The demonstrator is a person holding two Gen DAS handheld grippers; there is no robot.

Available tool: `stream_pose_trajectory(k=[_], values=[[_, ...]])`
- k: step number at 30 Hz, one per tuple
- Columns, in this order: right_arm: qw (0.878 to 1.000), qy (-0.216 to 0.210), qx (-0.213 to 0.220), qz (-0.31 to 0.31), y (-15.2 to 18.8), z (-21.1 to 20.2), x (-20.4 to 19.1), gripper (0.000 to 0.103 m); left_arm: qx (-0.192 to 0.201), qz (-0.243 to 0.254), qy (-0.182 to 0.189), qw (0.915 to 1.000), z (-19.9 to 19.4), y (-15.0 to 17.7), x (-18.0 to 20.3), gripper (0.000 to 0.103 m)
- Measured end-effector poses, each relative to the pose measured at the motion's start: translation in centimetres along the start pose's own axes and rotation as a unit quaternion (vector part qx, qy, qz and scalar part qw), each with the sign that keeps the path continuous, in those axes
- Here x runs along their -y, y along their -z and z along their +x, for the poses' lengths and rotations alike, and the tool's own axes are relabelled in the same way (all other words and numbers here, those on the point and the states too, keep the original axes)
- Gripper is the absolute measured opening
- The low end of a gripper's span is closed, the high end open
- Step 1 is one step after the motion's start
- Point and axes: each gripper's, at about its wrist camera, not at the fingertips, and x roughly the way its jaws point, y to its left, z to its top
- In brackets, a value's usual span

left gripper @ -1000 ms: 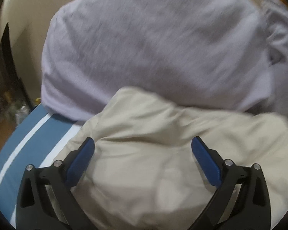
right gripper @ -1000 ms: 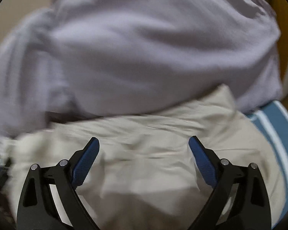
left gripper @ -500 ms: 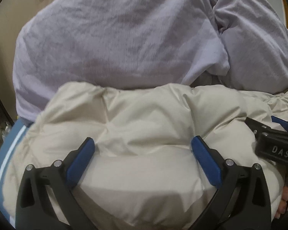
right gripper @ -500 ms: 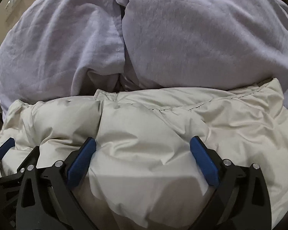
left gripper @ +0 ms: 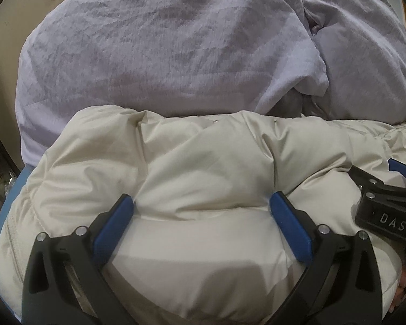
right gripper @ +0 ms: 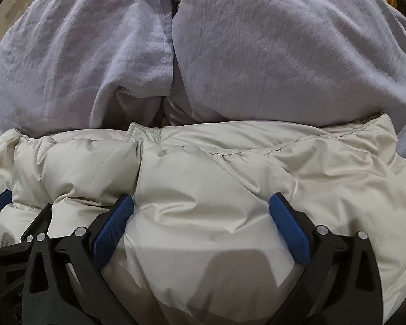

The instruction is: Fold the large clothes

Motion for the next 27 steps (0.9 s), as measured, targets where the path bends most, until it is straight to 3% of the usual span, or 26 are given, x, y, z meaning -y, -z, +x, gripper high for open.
stream_pose_trajectory(k=[14, 18, 22, 24, 27], values=[[1.000, -0.001, 0.005, 0.006, -0.5, 0.0, 1.1, 0.102, 0.010, -0.010, 0.004, 0.9999, 0.0, 0.5, -0.2, 0.101], [0.997, 0.064, 0.045, 0.012, -2.3, -2.7, 2.9, 0.102, 0.045, -0.029, -0.029, 0.9982, -1.4, -0.7, -1.6, 0.101], [0.986, 0.134, 0.052, 0.079, -3.2, -3.9, 7.6, 0.102, 0.070, -0.057, -0.088, 0.9920, -1.3, -1.5, -3.8, 0.101], [0.978, 0.160, 0.038, 0.127, -3.1, -3.4, 10.6, 0.102, 0.057, -0.067, -0.122, 0.9886, -0.2, -1.6, -4.9, 0.101], [0.973, 0.161, 0.001, 0.163, -2.2, -1.5, 13.3, 0.102, -0.005, -0.083, -0.119, 0.9894, 3.1, -1.4, -5.8, 0.101]])
